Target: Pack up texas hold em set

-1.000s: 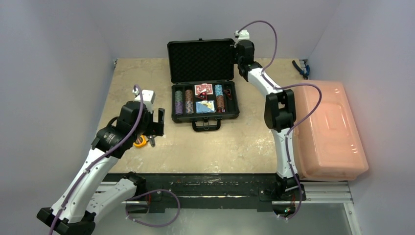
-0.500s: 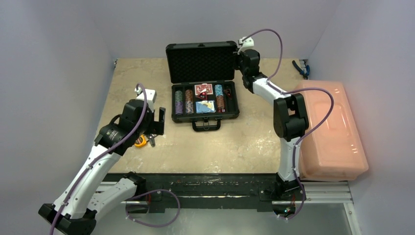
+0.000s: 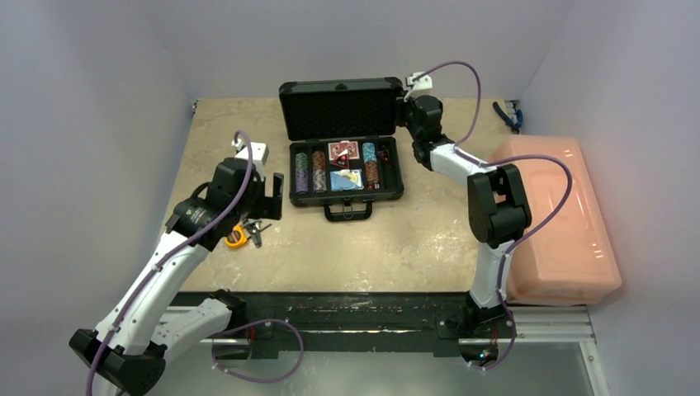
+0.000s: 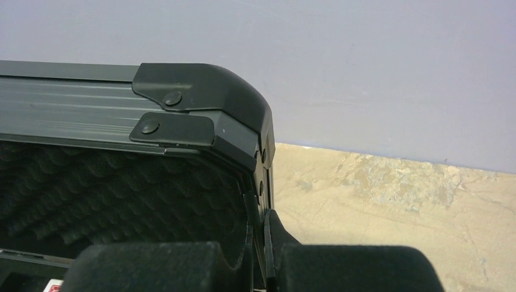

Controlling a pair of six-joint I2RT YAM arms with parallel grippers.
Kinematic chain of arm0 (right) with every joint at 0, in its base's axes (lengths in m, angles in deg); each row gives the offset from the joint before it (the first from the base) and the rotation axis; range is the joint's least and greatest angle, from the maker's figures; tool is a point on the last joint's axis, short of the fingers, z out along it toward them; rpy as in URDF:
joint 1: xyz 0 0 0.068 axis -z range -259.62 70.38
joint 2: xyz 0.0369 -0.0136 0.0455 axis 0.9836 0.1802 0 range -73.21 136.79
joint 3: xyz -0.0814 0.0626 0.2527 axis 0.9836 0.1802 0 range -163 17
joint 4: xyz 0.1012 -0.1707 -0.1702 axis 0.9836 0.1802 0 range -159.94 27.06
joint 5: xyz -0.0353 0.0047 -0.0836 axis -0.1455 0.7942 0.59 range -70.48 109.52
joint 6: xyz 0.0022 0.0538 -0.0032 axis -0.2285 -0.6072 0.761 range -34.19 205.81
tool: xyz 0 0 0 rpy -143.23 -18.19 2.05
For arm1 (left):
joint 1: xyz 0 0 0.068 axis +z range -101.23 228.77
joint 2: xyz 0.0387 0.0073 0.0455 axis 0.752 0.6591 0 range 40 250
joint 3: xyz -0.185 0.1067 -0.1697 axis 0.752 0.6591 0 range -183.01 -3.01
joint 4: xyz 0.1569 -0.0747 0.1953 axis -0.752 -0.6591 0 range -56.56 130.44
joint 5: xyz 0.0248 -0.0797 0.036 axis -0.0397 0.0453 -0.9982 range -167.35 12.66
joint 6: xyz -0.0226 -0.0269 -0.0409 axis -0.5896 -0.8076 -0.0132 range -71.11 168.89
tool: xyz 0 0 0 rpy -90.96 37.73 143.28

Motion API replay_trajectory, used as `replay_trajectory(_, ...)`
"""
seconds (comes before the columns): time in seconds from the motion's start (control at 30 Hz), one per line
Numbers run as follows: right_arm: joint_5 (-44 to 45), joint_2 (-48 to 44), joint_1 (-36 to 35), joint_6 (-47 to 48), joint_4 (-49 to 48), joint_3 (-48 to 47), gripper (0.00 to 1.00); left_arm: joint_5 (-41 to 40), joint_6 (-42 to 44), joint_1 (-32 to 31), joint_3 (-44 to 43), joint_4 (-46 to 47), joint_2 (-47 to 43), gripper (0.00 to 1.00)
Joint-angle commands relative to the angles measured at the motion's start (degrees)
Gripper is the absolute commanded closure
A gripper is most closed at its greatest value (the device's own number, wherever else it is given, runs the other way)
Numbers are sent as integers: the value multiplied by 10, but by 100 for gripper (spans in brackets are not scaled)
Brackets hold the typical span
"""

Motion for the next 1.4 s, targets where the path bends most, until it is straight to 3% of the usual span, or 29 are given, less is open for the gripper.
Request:
replay_trajectory(0.0,-43,-37,-13,-77,15,36,100,32,-42,6,-63,28,41,8)
replay_trajectory(0.2,-51,-60,-14,-98,-1,78,100,36,-120,10,-65,83,83,10)
replay_trajectory(0.4,-63,-71,-15,-117,-9,115,100,72,-173,40,11,238,106,28)
replay_trajectory(0.63,-63,-83,-15,-121,-4,147,100,135,-152,64,93,434,160,42)
replay_trajectory(0.97,-61,-94,-15,-140,14,174,100,148,-149,71,203,699,215,51)
replay_trajectory(1.27,-46,-98,-15,-157,31,202,100,157,-135,71,256,846,258,51)
replay_trajectory(1.37,-35,-103,-15,-164,39,208,94,166,-133,71,261,863,267,51)
